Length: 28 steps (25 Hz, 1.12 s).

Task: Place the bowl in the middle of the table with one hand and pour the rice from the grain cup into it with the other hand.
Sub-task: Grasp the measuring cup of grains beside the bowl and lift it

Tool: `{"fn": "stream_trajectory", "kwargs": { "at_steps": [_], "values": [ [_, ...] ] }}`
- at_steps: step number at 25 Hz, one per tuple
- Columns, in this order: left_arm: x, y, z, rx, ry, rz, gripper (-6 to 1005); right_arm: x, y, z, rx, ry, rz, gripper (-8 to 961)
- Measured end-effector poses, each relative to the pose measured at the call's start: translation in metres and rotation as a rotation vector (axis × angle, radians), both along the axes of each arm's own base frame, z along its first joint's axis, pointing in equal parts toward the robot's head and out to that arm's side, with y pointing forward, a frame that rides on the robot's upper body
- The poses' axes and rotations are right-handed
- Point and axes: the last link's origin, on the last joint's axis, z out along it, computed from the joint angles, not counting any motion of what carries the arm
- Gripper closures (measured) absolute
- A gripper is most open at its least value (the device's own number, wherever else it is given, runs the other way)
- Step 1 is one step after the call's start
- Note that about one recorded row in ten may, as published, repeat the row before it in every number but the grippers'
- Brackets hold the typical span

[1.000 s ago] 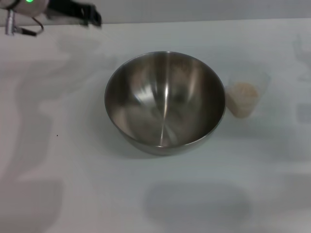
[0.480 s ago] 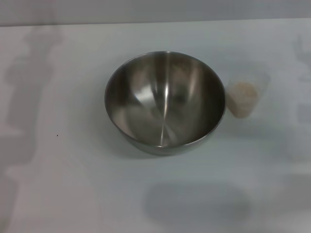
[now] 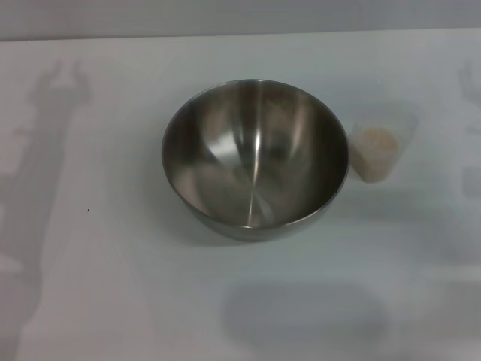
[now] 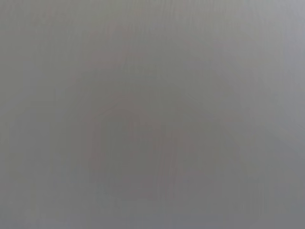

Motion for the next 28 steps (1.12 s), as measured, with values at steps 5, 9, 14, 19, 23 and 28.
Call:
{"fn": "stream_trajectory", "kwargs": {
  "at_steps": [5, 9, 14, 19, 23, 28],
  "values": [
    [-0.013, -0.010, -0.019, -0.097, 0.001, 0.009, 640, 0.001, -0.005, -0.006, -0.012, 0.004, -0.002, 291],
    [-0.023, -0.019, -0.026, -0.120, 0.007, 0.044, 505, 0.003, -0.010, -0.010, -0.017, 0.024, -0.003, 291],
    [-0.027, -0.022, -0.027, -0.126, 0.010, 0.054, 400, 0.008, -0.020, -0.016, -0.028, 0.050, -0.012, 291],
    [-0.034, -0.022, -0.025, -0.122, 0.019, 0.076, 295, 0.013, -0.039, -0.034, -0.083, 0.094, -0.021, 292],
    [-0.039, -0.022, -0.020, -0.110, 0.018, 0.091, 169, 0.015, -0.055, -0.049, -0.131, 0.117, -0.023, 292],
    [-0.044, -0.021, -0.018, -0.104, 0.021, 0.112, 137, 0.019, -0.082, -0.069, -0.208, 0.143, -0.035, 292]
  ]
}}
